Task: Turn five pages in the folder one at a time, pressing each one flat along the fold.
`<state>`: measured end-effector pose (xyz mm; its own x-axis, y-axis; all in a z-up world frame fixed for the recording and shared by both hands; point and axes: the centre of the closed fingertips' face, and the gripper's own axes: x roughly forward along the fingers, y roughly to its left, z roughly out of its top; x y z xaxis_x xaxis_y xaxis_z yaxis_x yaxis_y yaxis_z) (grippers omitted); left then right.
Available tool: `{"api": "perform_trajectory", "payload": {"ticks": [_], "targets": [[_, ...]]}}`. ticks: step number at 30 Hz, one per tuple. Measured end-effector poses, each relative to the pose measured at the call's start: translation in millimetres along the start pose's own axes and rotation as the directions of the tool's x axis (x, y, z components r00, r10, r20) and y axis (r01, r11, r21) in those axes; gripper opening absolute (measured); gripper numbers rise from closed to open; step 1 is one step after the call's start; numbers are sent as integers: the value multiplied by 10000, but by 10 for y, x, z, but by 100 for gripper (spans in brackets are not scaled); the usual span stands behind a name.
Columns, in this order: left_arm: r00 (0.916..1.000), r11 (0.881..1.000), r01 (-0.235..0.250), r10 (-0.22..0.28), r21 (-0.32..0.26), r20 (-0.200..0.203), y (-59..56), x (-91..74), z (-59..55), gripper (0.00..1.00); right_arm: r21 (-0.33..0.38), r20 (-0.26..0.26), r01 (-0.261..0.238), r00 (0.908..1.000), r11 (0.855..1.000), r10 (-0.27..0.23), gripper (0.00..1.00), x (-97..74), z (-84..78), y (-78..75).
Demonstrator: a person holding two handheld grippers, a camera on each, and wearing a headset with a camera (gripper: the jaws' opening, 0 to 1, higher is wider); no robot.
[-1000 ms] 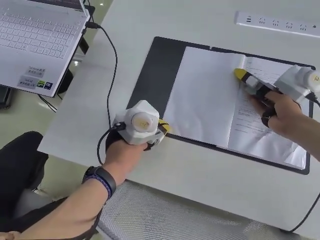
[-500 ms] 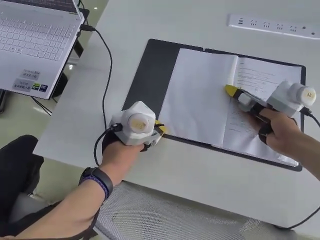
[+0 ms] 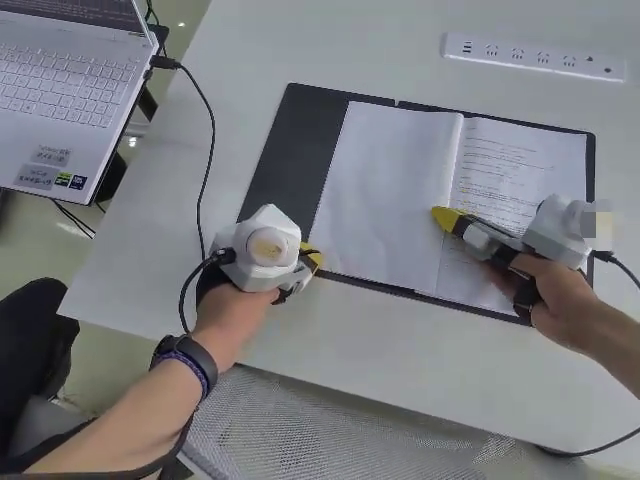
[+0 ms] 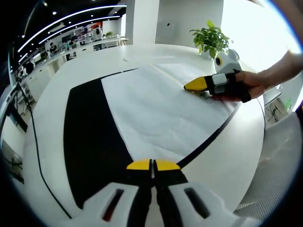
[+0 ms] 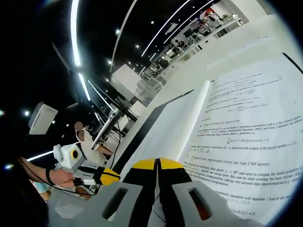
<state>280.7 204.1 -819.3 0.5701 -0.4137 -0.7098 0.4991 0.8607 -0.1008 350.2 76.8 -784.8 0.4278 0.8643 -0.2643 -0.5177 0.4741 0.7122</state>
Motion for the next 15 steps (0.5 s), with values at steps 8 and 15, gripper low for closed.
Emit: {"api": "perform_trajectory", "payload": {"ticks": [8,15], "targets": [[10000,10000,-25,25,-39,28,3,4,0,0,-118,-480,-266,9985,9996,260,0,-118,-276,177],[10000,10000,-6,6,-22,43,9,15,-6,0,-5,-672,-333,9972,9994,332,0,-210,-445,276]]}}
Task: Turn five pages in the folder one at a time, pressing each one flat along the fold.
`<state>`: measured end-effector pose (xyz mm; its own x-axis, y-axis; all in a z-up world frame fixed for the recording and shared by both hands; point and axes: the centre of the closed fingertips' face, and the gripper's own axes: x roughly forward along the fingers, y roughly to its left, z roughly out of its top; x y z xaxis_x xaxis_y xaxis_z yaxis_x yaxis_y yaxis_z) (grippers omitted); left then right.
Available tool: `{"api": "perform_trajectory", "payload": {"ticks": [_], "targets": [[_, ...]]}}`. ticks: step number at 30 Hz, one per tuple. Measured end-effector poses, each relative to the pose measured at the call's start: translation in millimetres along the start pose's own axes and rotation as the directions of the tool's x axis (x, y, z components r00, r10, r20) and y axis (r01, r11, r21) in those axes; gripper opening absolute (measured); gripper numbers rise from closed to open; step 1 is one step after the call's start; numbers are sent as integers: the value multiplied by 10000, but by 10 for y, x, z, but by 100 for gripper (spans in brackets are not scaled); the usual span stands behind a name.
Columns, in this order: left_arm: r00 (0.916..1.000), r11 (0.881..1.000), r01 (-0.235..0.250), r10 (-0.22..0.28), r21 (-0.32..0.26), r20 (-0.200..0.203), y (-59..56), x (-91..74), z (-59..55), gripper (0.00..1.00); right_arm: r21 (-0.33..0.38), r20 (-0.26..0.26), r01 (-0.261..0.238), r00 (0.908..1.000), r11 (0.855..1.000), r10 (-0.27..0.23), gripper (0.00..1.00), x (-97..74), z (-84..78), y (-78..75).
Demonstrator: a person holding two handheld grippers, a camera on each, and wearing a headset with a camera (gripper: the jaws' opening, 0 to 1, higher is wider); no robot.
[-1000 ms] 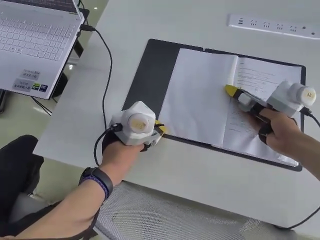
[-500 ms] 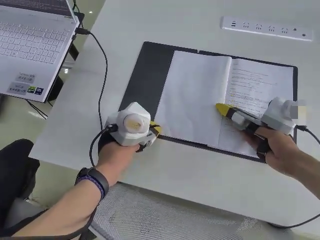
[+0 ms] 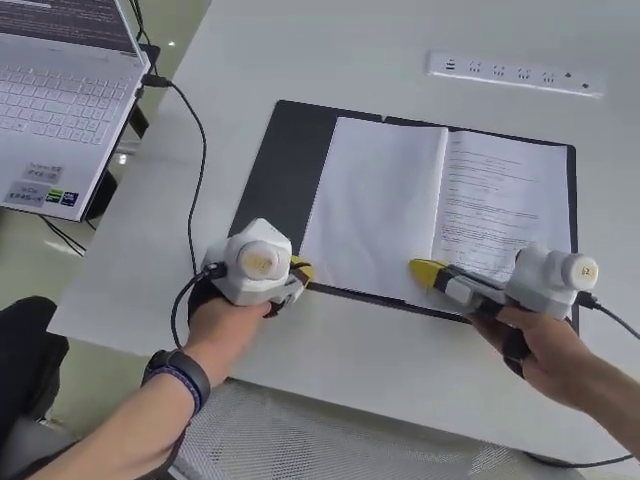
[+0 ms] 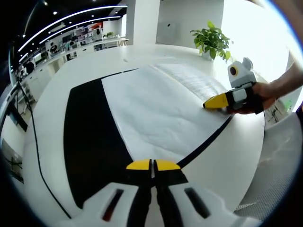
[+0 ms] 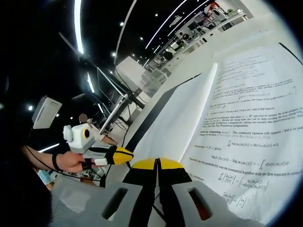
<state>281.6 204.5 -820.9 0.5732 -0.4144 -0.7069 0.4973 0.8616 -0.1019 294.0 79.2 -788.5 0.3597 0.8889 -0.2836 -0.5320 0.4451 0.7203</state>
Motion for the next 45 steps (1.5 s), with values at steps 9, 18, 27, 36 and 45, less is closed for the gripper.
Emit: {"api": "perform_trajectory", "payload": {"ticks": [9,18,27,36,45], "targets": [[10000,10000,14,-14,-12,28,-7,-7,3,1,370,-64,-26,10000,9993,29,0,-80,-152,91],[10000,10000,64,-64,22,22,-18,-18,6,1,602,-19,26,10000,9982,-25,0,-117,-177,25],[9999,9993,117,-119,-343,-67,-9,-25,16,1,854,-126,111,9999,9963,-100,0,-125,-208,-41],[9990,9951,336,-361,-926,-257,4,-24,18,1,813,-86,386,9992,9959,-380,0,-170,-169,-18],[9981,9919,572,-592,-1133,-147,-105,-133,73,6,724,315,446,9984,9964,-469,2,-336,-46,42]]}}
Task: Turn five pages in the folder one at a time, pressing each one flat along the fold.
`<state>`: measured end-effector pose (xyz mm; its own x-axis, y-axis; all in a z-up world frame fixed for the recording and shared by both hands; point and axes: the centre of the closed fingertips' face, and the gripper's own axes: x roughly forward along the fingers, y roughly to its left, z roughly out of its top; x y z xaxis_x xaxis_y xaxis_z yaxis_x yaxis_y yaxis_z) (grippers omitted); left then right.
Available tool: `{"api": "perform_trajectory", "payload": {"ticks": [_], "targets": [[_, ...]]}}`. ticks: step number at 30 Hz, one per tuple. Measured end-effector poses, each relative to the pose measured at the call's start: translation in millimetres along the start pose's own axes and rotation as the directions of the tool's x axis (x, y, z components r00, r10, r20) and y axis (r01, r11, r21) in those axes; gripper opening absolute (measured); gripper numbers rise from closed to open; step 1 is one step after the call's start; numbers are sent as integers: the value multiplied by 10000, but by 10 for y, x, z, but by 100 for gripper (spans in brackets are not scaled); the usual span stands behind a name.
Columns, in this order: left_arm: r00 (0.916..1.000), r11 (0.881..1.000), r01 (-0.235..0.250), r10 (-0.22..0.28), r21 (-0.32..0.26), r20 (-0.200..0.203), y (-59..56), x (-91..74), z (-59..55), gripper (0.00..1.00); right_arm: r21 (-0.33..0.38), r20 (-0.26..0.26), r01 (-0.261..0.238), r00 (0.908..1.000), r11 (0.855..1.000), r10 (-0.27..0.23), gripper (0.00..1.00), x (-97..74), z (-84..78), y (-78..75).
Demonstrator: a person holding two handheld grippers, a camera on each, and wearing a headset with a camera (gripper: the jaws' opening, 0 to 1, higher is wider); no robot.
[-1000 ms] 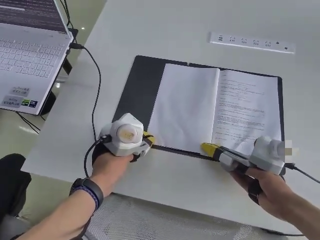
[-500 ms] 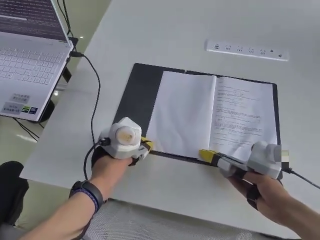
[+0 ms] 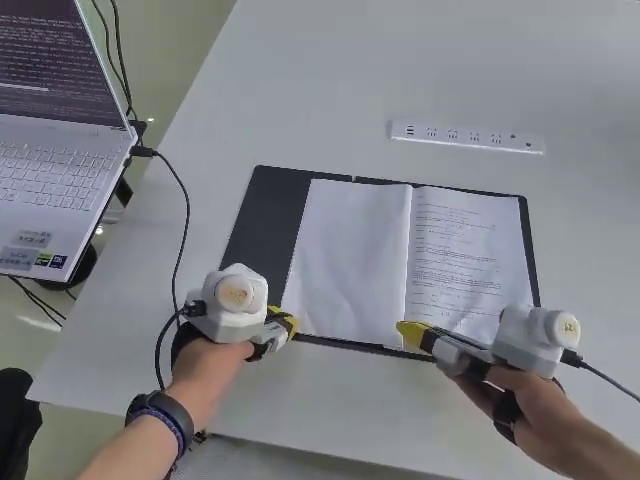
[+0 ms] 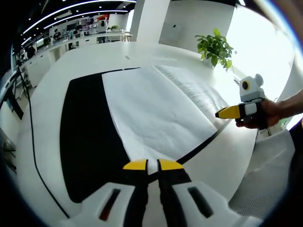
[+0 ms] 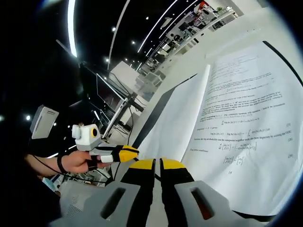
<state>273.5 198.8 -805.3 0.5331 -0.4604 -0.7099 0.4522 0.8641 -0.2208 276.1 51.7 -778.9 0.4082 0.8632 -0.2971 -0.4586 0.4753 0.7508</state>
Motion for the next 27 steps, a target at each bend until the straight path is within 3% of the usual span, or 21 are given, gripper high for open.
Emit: {"api": "perform_trajectory", "payload": {"ticks": [8,13,18,22,27], "targets": [[9994,9998,156,-159,108,315,-100,-151,120,12,-659,5,608,9981,9960,-609,12,-214,54,-34],[9983,9995,113,-131,304,577,-136,-272,223,16,-1310,-69,1081,9939,9855,-1100,22,-371,112,-75],[9966,9988,43,-84,495,814,-171,-368,328,21,-1657,103,1402,9900,9762,-1405,27,-556,218,-113],[9923,9981,-52,-24,610,1237,-207,-477,478,22,-2112,177,1504,9885,9658,-1501,32,-682,289,-86],[9905,9961,-64,-57,880,1371,-261,-574,574,29,-2404,305,1765,9842,9545,-1743,36,-845,359,-95]]}}
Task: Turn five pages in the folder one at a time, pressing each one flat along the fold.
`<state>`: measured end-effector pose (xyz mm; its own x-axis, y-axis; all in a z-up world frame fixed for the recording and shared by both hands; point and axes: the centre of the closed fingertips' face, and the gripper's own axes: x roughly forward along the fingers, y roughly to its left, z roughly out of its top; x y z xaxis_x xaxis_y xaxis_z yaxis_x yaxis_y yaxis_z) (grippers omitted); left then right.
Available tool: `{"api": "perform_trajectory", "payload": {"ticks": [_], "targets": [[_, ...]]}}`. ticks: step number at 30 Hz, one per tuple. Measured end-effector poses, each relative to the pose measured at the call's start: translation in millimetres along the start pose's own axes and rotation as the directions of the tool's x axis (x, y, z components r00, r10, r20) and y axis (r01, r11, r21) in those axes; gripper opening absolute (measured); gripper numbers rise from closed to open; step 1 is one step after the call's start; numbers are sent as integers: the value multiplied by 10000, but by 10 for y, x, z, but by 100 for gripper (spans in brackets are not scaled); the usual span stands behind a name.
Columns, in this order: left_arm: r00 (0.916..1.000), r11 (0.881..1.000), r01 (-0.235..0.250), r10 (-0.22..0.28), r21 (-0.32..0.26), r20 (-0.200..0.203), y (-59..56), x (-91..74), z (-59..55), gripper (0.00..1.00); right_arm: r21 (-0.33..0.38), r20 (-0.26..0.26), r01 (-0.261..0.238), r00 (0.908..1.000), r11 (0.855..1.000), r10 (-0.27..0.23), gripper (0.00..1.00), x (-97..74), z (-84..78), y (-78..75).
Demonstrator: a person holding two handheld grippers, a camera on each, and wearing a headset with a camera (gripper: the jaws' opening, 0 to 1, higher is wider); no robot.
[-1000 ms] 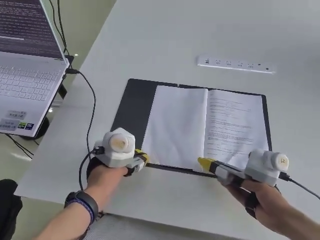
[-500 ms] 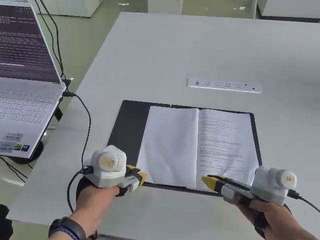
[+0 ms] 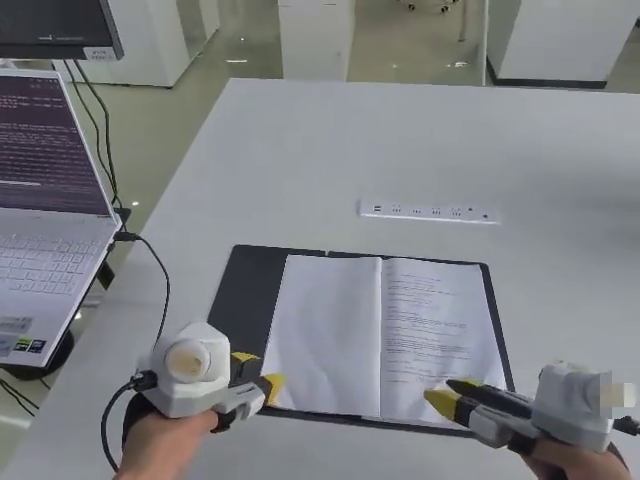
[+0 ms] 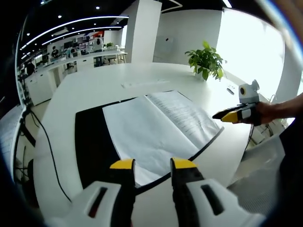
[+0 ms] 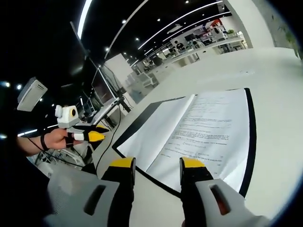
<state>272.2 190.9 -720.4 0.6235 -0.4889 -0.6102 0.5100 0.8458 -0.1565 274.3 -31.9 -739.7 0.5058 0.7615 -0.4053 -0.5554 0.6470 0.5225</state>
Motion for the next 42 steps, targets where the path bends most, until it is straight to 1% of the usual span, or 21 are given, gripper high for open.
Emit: {"api": "perform_trajectory", "payload": {"ticks": [2,5,8,9,12,13,15,16,19,21,24,26,29,34,36,38,42], "targets": [[10000,9999,27,-27,137,26,-23,-32,17,32,20,118,190,9997,9998,-190,37,-75,35,-45],[10000,9998,-6,4,198,95,-49,-93,33,33,-41,236,394,9989,9992,-393,42,-197,74,-59],[9996,9985,-273,274,474,-15,-30,-151,6,36,-319,306,636,9976,9975,-626,47,-333,109,-87],[9996,9986,-272,272,443,4,-32,-168,9,37,-372,322,677,9973,9970,-665,48,-364,120,-80],[9992,9991,-349,344,259,215,-30,-246,52,41,-720,489,876,9952,9936,-842,52,-496,200,-46],[9984,9986,-473,466,242,309,-20,-285,74,41,-742,528,896,9949,9932,-858,53,-513,212,-40],[9964,9966,-745,731,348,419,-2,-352,104,43,-698,872,968,9921,9929,-906,55,-587,286,-19],[9957,9963,-792,774,333,508,-2,-373,120,45,-656,1041,1052,9897,9923,-981,56,-625,320,-17],[9926,9961,-872,858,122,855,-14,-456,178,50,-696,1160,1268,9862,9895,-1183,59,-691,350,-1],[9906,9958,-914,903,58,1026,-31,-509,196,52,-765,1187,1404,9843,9871,-1308,61,-731,353,8],[9891,9956,-941,935,0,1138,-52,-558,193,57,-838,1228,1512,9825,9849,-1404,63,-767,345,15],[9880,9959,-904,909,-95,1253,-72,-601,183,61,-878,1234,1579,9815,9835,-1466,64,-797,330,47],[9875,9962,-865,869,-87,1318,-83,-638,158,66,-1064,1112,1660,9818,9804,-1541,66,-798,277,46],[9880,9965,-840,836,-22,1300,-68,-680,119,73,-1200,1128,1761,9802,9770,-1628,67,-831,245,67],[9884,9966,-817,800,82,1294,-76,-691,115,76,-1206,1152,1838,9787,9755,-1701,69,-850,238,66],[9901,9965,-792,753,284,1182,-84,-694,99,78,-1194,1156,1878,9779,9749,-1742,69,-869,228,71],[9921,9965,-712,662,434,1061,-81,-681,80,79,-1204,1159,2019,9753,9720,-1882,71,-908,202,73]]}}
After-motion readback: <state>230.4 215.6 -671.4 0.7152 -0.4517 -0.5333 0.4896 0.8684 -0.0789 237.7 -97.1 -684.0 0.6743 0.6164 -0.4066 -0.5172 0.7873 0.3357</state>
